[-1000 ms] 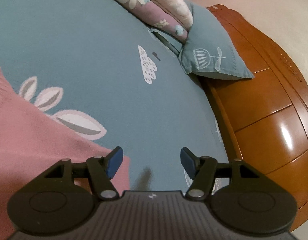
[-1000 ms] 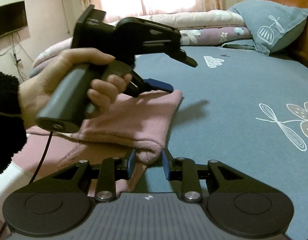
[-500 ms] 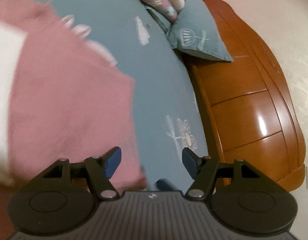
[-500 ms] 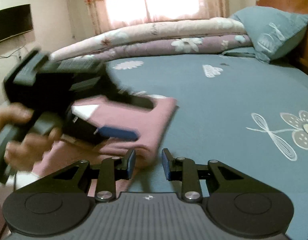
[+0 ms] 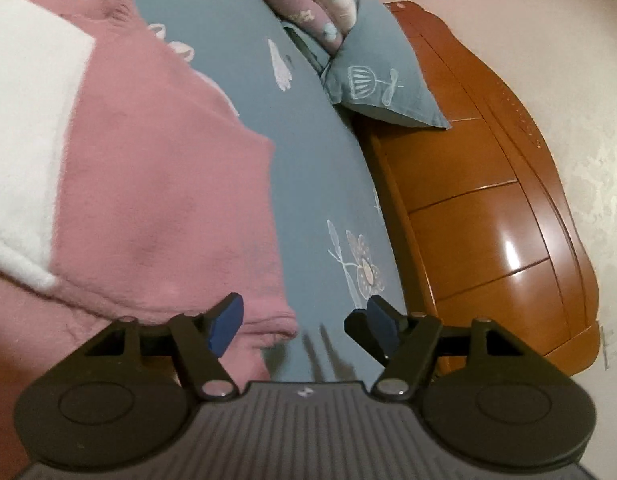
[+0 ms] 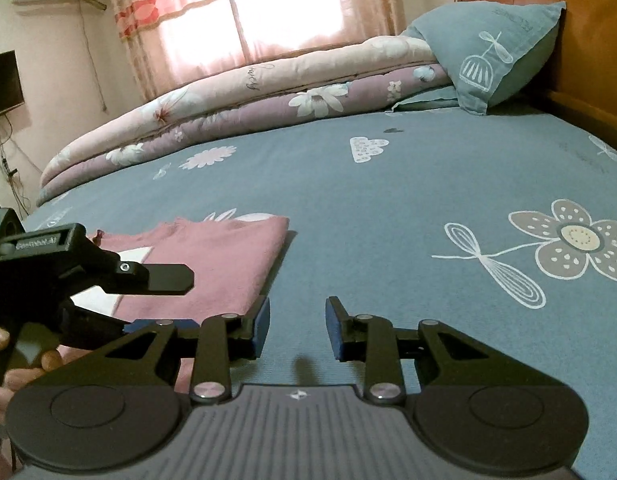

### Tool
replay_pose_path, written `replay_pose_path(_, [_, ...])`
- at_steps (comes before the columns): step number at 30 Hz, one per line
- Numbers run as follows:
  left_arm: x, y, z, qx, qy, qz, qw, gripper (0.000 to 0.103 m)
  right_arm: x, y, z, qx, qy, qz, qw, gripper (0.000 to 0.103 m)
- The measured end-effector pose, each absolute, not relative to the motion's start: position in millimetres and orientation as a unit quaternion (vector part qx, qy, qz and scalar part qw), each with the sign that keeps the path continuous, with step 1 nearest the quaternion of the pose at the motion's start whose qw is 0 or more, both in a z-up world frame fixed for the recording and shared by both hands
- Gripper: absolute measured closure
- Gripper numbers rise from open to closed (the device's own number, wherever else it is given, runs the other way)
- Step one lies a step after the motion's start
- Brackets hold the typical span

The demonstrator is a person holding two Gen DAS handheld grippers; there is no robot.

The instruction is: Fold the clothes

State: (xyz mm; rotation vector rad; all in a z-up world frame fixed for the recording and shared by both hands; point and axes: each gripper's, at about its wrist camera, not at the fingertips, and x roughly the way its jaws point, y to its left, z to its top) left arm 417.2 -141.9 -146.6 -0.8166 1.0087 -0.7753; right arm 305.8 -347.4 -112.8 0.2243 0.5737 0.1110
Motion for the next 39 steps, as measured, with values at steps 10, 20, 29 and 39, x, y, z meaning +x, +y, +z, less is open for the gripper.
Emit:
replay_pose_path(10, [433.5,-99.4,-139.7,-0.381,0.456,-0.290,0.750,0.033,306.9,-337.1,-107.0,0.112,0.275,0.067,0.952,0.062])
replay_pose_path(20, [438.2,-68.9,-123.7,-0.373,0.432,-0.274,0.774,0.034,309.4,-321.9,-103.8,0.105,0.276,0.079,0.952,0.061])
replay_pose_path(29, [450.9,-62.6,-133.8,-0.343,0.439,-0.238,0.795,0.034,313.3,-315.4,-102.9,0.113,0.275,0.079,0.952,0.059])
replay_pose_path(39, [441.7,-22.3,-130.9,-0.374,0.424,-0.211,0.797,0.034,312.3,-319.3,-104.4,0.121,0.276,0.074,0.951,0.058])
